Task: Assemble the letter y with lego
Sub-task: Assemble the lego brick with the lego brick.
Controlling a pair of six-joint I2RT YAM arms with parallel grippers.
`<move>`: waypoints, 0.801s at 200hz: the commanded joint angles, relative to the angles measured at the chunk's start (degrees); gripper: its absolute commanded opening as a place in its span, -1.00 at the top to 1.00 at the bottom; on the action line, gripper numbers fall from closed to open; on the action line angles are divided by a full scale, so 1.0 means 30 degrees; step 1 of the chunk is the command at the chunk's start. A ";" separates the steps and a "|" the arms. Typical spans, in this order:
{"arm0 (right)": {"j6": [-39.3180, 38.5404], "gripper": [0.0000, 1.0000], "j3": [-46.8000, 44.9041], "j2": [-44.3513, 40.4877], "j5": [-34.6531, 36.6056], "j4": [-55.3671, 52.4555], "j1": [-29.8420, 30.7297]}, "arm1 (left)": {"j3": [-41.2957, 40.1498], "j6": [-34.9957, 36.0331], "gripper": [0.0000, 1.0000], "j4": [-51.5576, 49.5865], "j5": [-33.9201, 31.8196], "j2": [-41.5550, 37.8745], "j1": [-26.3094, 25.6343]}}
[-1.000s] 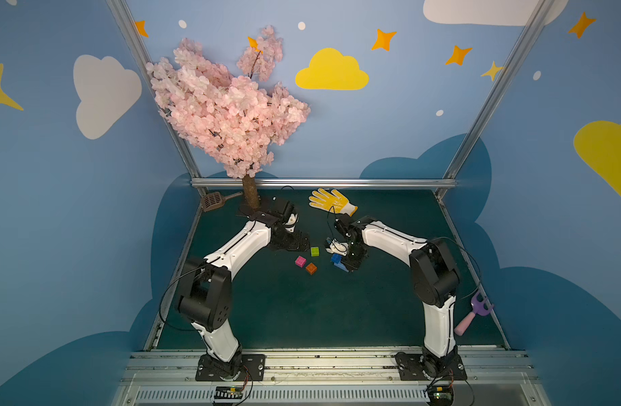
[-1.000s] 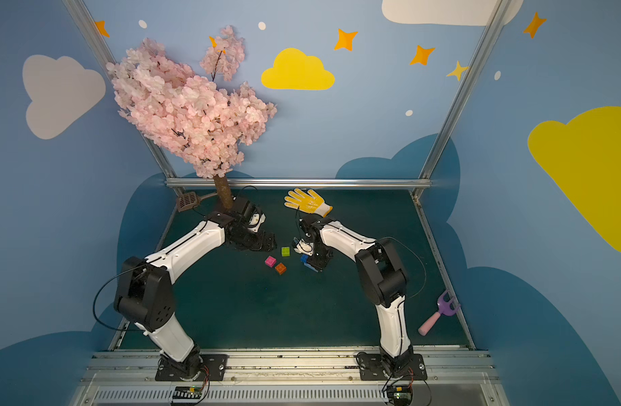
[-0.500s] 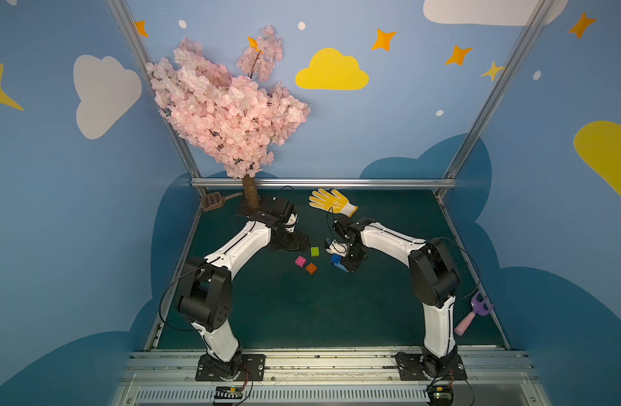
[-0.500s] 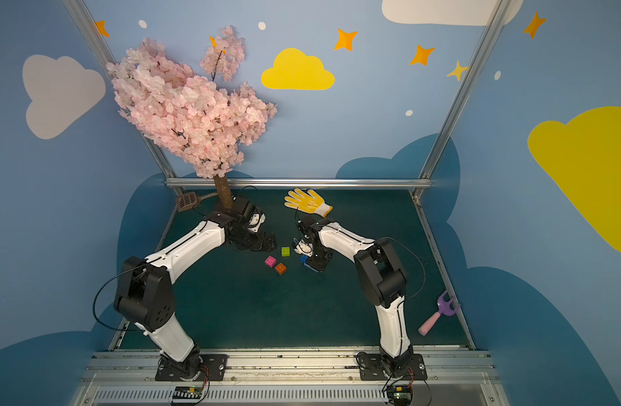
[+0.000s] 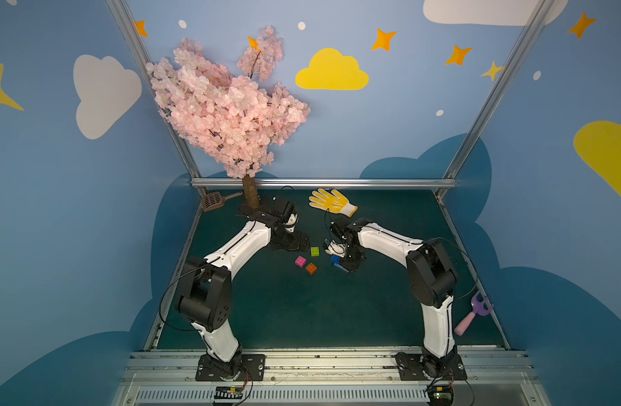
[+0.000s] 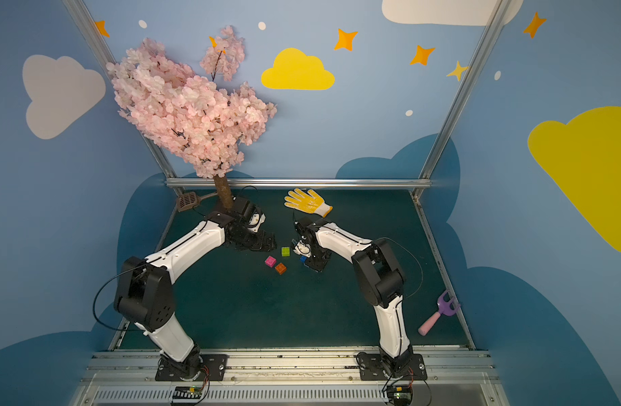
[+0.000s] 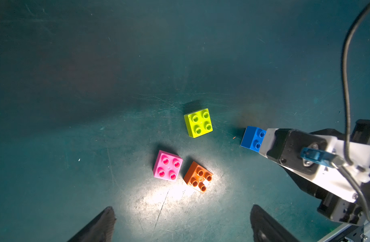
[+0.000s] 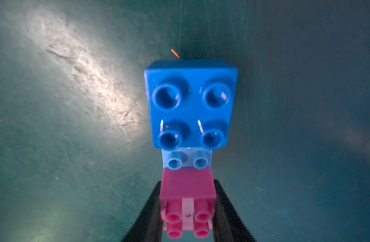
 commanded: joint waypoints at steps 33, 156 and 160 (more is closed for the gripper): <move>0.0552 0.80 -0.0068 0.1824 -0.0998 -0.0953 -0.0357 | 0.0371 -0.0114 -1.00 -0.0370 0.0209 0.0137 0.0153; 0.0370 0.06 0.0451 0.0016 -0.2337 -0.0763 -0.1171 | 0.0311 -0.0162 -1.00 -0.0387 0.0012 -0.0017 0.0164; 0.0360 0.06 0.0480 -0.0025 -0.2362 -0.0732 -0.1185 | 0.0304 -0.0171 -1.00 -0.0371 0.0005 0.0001 0.0182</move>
